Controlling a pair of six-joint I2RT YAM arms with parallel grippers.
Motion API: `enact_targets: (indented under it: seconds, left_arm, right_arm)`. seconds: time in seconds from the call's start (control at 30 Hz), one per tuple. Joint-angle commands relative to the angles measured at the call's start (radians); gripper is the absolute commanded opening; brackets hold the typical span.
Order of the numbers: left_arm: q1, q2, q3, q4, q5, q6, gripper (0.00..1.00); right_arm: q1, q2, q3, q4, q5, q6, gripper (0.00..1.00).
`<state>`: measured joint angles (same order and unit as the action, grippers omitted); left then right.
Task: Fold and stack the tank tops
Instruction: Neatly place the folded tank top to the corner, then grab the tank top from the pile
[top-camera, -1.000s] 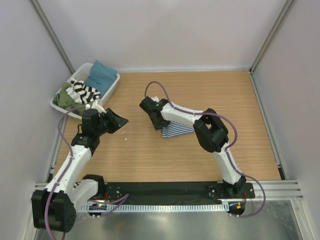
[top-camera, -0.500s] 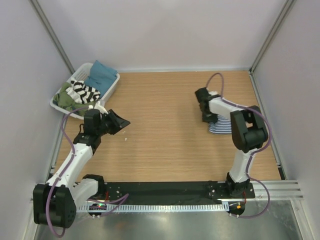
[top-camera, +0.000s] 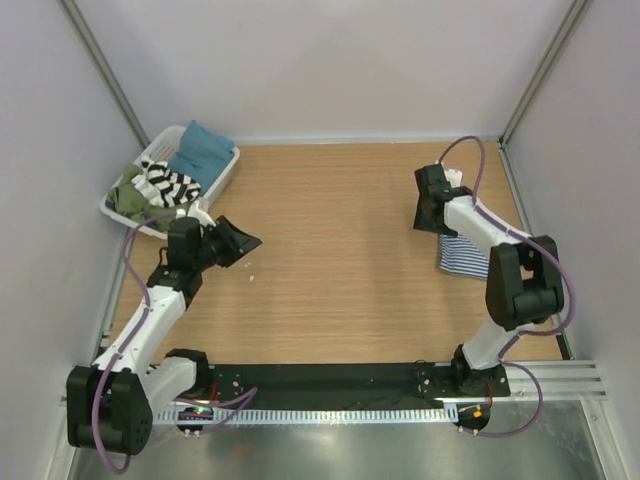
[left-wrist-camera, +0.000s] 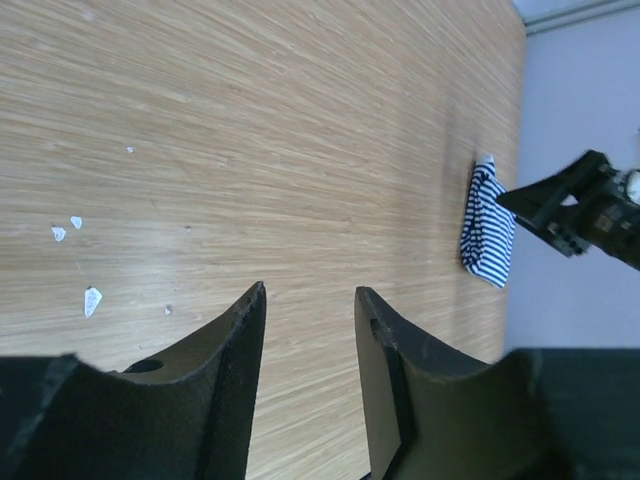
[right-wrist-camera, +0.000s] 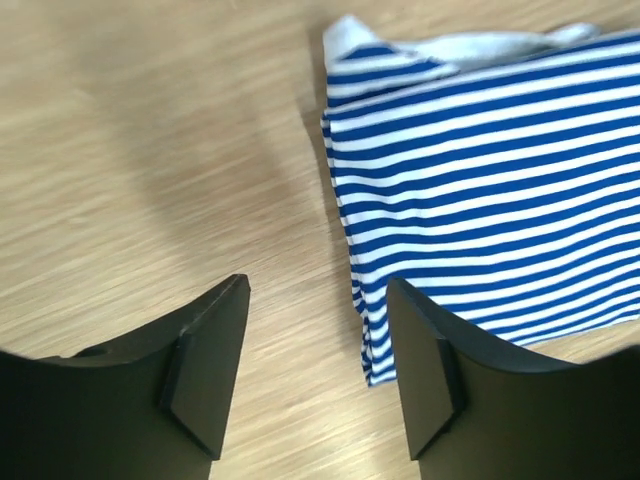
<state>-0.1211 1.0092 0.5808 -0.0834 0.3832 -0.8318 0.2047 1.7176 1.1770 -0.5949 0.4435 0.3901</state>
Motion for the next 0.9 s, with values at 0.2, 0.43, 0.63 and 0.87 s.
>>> enact_targets:
  seconds: [0.2, 0.43, 0.63, 0.87]
  left_arm:
    - [0.006, 0.005, 0.112, -0.082, -0.199, 0.054, 0.52]
    - [0.009, 0.121, 0.239, -0.068, -0.559, 0.042, 0.73]
    - [0.164, 0.316, 0.477, -0.107, -0.524, -0.071, 0.96]
    - [0.299, 0.711, 0.934, -0.335, -0.692, -0.01, 0.91]
  right_arm:
    - [0.235, -0.394, -0.153, 0.203, -0.06, -0.033, 0.71]
    - [0.376, -0.55, -0.443, 0.559, -0.16, 0.053, 0.77]
    - [0.394, -0.627, -0.662, 0.756, -0.135, 0.073, 0.81]
    - [0.453, -0.577, -0.721, 0.852, -0.096, 0.09, 0.82]
